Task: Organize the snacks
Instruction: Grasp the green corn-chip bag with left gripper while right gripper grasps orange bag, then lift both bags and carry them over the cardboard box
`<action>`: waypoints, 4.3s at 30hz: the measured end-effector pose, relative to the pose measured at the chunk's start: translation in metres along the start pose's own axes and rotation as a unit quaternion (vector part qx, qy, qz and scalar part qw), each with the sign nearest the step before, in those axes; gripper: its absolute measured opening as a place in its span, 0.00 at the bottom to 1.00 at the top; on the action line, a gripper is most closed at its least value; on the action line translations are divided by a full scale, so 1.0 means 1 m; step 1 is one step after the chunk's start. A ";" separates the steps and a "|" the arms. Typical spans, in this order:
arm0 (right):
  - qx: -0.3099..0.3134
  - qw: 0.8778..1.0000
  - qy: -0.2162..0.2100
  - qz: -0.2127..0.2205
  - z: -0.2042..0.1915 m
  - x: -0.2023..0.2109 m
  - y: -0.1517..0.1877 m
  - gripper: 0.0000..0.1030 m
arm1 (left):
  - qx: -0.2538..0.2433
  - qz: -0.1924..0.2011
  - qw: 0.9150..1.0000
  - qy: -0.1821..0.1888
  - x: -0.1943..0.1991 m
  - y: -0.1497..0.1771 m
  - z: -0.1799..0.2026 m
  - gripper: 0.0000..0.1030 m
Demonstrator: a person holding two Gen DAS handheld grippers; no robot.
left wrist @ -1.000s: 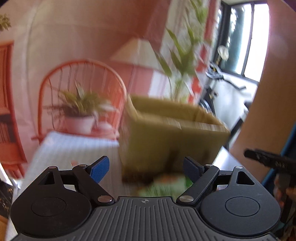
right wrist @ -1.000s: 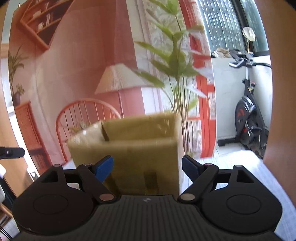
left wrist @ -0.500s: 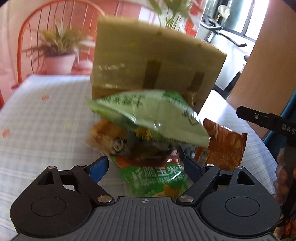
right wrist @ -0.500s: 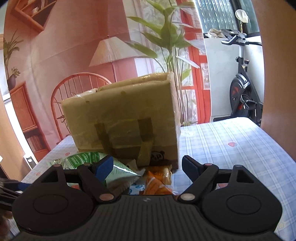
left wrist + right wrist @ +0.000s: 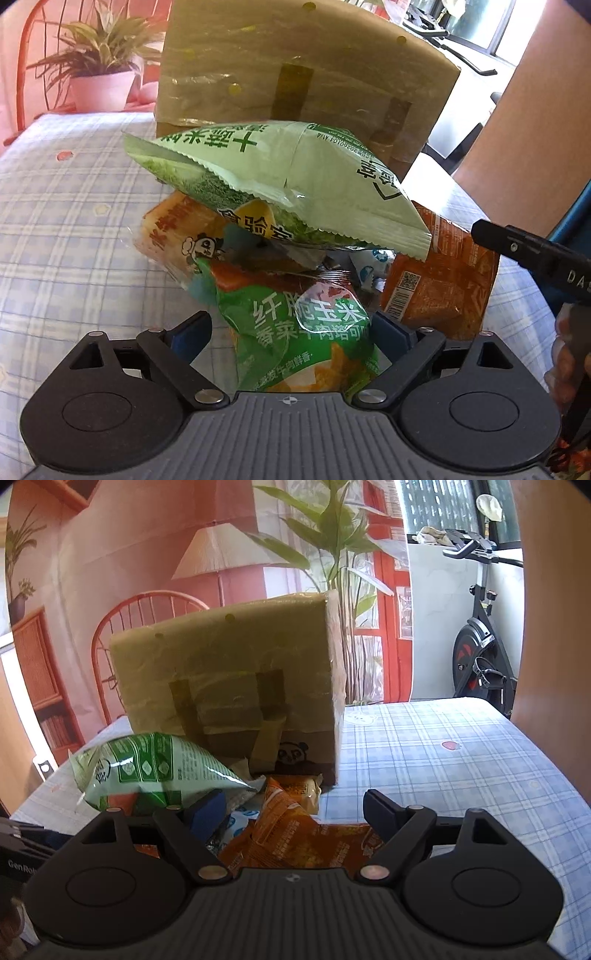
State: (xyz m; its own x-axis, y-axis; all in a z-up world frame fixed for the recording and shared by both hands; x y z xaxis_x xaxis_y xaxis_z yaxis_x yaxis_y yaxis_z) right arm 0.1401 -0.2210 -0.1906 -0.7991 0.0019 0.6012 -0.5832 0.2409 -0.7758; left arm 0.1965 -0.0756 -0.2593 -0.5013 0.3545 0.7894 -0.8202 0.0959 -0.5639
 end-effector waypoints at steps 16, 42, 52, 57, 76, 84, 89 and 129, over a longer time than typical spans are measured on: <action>0.046 0.999 0.012 -0.013 -0.007 -0.002 0.007 0.81 | 0.049 0.013 0.999 -0.003 0.009 0.011 -0.027 0.73; 0.344 0.928 0.019 -0.138 -0.033 -0.057 0.045 0.94 | 0.103 0.025 0.994 0.023 0.015 0.022 -0.057 0.73; 0.085 0.988 0.010 -0.130 0.003 -0.047 0.037 0.79 | 0.108 0.030 0.994 0.021 0.016 0.023 -0.057 0.72; -0.053 0.994 -0.001 -0.094 0.015 -0.033 0.042 0.77 | 0.116 0.044 0.992 0.014 0.026 0.022 -0.062 0.71; -0.071 0.997 -0.003 -0.013 0.011 0.005 0.008 0.77 | 0.206 0.125 0.970 -0.036 0.094 0.010 -0.115 0.70; -0.071 0.997 -0.012 0.018 0.008 0.015 -0.013 0.77 | 0.186 0.174 0.966 -0.044 0.124 -0.020 -0.109 0.70; -0.062 0.997 -0.019 0.048 0.004 0.023 -0.038 0.77 | 0.150 0.215 0.964 -0.039 0.149 -0.054 -0.091 0.70; -0.003 0.996 -0.052 0.076 -0.011 -0.119 -0.231 0.77 | 0.018 0.169 0.985 0.028 0.030 -0.289 -0.030 0.71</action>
State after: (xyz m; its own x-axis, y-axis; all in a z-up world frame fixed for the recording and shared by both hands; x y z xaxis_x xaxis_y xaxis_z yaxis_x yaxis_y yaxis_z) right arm 0.3713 -0.2662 -0.0803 -0.8893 -0.0611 0.4533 -0.4533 0.2509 -0.8553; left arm 0.4271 -0.0648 -0.0795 -0.7327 0.4111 0.5424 -0.6185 -0.0697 -0.7827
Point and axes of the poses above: each gripper's, at about its wrist camera, not at the fingertips, and x roughly against the way its jaws point, z to its right, y to its underside, the point moved 6 cm from there along -x, roughly the way its jaws point, and after that the axes turned 6 degrees about -z, right-handed, at the moved point
